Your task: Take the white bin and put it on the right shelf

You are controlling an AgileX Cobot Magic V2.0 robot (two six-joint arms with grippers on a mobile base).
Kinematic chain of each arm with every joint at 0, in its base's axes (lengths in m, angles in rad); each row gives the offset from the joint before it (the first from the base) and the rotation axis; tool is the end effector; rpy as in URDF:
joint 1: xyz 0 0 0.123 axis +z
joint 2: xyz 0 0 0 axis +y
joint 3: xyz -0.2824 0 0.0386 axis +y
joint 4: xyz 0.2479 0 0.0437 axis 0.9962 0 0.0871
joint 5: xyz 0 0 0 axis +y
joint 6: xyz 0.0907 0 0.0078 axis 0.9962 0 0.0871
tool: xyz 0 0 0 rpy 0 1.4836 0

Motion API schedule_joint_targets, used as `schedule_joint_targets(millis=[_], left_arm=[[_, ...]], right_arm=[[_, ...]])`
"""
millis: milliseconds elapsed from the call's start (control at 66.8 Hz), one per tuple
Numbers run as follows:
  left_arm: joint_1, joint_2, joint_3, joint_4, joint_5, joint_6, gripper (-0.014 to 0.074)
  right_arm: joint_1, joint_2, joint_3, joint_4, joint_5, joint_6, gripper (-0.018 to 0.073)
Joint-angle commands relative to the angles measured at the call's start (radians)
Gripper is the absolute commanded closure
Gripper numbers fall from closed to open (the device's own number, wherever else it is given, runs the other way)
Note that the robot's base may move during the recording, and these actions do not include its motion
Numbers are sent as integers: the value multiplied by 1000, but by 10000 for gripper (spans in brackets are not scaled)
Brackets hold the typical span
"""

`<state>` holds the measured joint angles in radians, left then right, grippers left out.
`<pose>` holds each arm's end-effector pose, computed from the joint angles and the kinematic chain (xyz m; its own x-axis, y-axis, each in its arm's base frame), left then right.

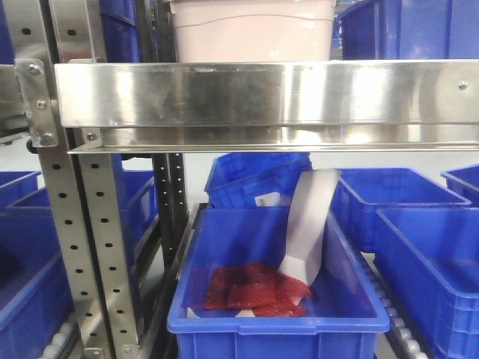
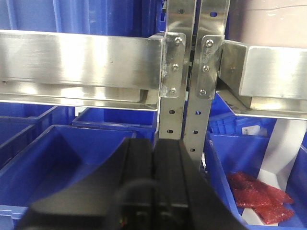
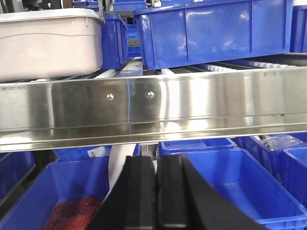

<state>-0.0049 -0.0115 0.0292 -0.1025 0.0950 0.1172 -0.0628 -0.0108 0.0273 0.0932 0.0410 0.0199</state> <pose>0.0568 -0.0012 0.1953 -0.0248 0.0153 -0.9996 0.0150 0.9998 0.0149 0.0567 -0.0032 0.2007 0.0363 0.1107 -0.9932 0.0552 0.9921 0.1126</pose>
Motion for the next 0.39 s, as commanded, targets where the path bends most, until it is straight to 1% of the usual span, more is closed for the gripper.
schedule_joint_targets(millis=[0,374], left_arm=[[-8,-12,0,-9,-95,-5,715],[-8,-12,0,-9,-95,-5,715]], right_arm=[[-3,-18,1,-13,-92,-6,503],[-3,-18,1,-13,-92,-6,503]])
